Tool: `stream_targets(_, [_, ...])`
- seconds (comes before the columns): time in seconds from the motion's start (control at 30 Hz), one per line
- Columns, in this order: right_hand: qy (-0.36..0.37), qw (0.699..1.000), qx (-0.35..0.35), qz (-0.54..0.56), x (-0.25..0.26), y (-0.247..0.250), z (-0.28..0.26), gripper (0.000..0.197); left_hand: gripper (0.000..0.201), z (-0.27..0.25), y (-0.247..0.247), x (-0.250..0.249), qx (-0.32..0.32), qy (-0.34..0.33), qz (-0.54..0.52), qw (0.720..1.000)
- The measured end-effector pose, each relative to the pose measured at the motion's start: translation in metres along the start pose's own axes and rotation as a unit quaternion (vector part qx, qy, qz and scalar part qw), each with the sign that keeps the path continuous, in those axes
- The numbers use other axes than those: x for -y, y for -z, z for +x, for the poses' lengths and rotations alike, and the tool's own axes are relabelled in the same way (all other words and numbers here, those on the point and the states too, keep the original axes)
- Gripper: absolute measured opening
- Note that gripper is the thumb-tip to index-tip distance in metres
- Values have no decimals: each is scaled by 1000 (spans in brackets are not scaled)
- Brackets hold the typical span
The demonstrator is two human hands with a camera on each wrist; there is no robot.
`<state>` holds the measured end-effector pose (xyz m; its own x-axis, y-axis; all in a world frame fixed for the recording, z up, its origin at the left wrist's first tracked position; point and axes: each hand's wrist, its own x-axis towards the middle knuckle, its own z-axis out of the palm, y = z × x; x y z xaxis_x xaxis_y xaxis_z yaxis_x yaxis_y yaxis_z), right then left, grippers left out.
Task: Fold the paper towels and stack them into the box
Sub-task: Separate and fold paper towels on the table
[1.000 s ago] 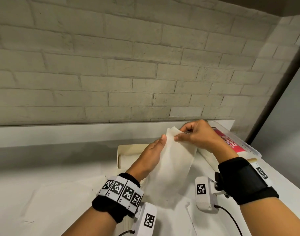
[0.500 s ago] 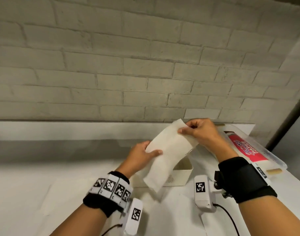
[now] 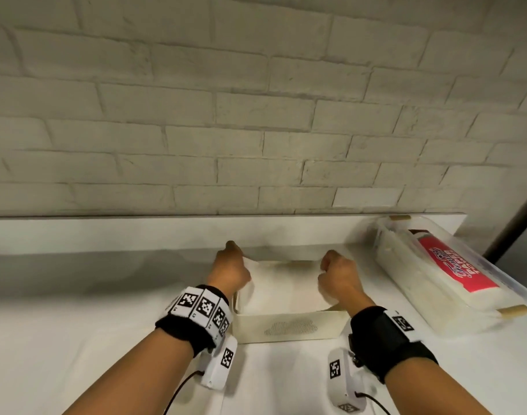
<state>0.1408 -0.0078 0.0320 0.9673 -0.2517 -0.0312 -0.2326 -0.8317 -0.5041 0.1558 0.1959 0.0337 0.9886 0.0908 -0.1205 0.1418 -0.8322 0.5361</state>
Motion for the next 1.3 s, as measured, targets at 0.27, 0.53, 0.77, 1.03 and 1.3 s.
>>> stream_targets(0.27, [47,956,108,-268,1,-24,11,28,29,0,-25,-12,81,-129,269,951])
stream_targets(0.53, [11,945,110,-309,5,-24,9,55,25,-4,-32,-20,92,-185,453,867])
stream_targets(0.77, [113,870,167,-450,11,-21,6,28,31,-8,-40,-21,111,-167,485,851])
stream_targets(1.03, [126,867,213,-434,11,-16,4,14,34,-18,-28,-24,117,-172,483,851])
stream_targets(1.3, [45,985,109,-126,-26,79,-46,52,31,-67,-5,-74,12,-227,317,921])
